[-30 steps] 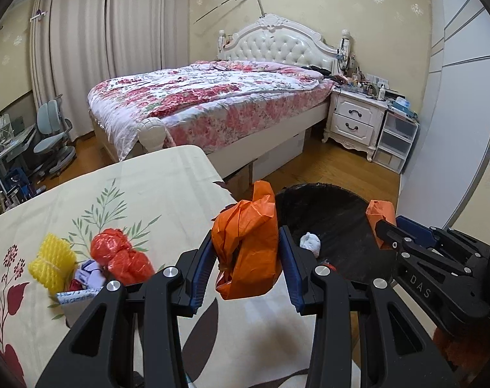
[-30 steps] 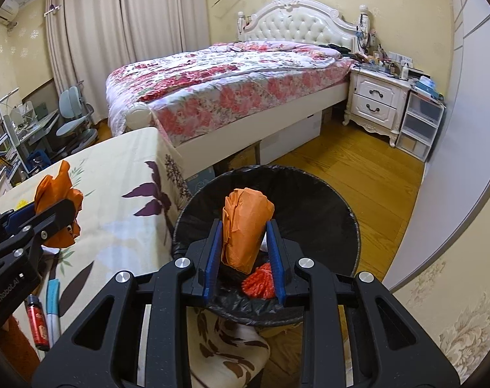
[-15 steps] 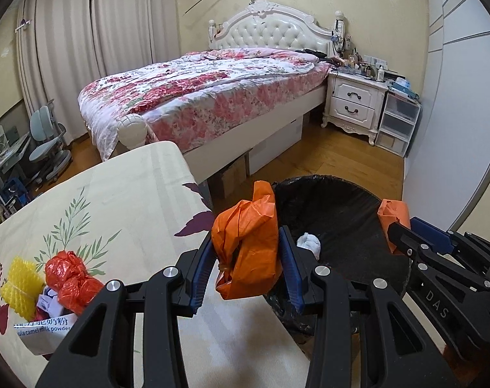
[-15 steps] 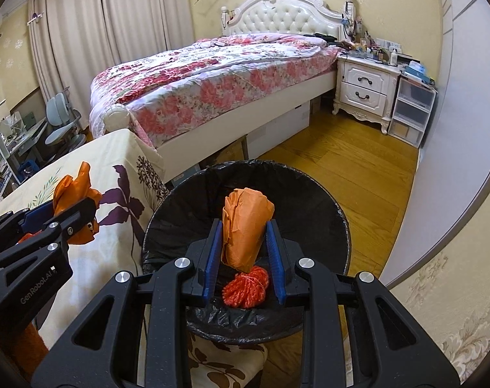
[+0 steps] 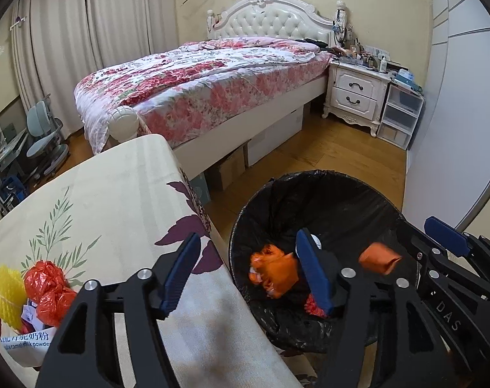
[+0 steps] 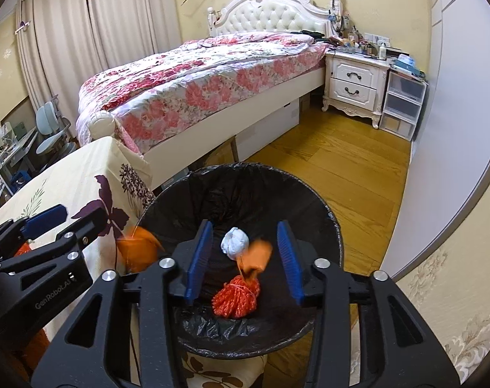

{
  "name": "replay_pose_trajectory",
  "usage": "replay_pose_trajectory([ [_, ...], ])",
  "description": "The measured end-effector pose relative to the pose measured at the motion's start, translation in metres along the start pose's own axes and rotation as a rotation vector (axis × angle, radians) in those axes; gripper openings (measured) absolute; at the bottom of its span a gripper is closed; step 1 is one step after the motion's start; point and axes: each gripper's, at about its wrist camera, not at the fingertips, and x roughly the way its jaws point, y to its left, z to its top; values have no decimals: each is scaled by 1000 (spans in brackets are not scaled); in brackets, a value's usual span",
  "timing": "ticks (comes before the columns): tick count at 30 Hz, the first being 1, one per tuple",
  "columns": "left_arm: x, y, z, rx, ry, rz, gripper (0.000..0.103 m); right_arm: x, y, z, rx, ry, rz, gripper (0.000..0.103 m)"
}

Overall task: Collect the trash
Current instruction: 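Carry both orange bags over the bin and release them from both tools, then move both tools back over the remaining items on the table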

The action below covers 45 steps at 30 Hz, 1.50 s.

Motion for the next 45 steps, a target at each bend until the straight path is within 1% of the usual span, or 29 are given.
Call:
replay_pose_trajectory([
  [2,0,0,0,1,1,3,70,-1,-2,0,10,-3,-8,42],
  [3,-1,1,0,0,-1,7,74,-1,-3,0,14,-4,-11,43],
  [5,-4,2,0,-3,-7,9,75,-3,-5,0,23,-8,-18,44],
  [6,-6,2,1,-3,-8,9,77,-3,-5,0,24,-10,-20,48],
  [7,-8,3,1,-5,-10,13,79,-5,-5,0,25,-12,-23,49],
  [9,-13,6,1,-8,-14,20,80,-7,-3,0,19,-14,-24,49],
  [10,-16,8,0,-12,-13,22,81,-9,-2,0,15,-17,-25,52],
  [12,-21,12,-1,-23,-9,26,81,-14,1,-1,6,-22,-23,56],
  [22,-57,39,-25,-58,-5,49,82,-39,23,-15,-34,-19,12,57],
  [30,-94,66,-56,-96,-8,84,82,-56,48,-38,-82,14,68,57],
  [39,-125,111,-105,-162,26,146,82,-74,81,-64,-148,44,138,57],
  [43,-136,129,-119,-209,38,154,82,-78,101,-73,-186,54,166,57],
  [45,-139,132,-121,-218,36,159,82,-79,107,-76,-200,57,177,57],
])
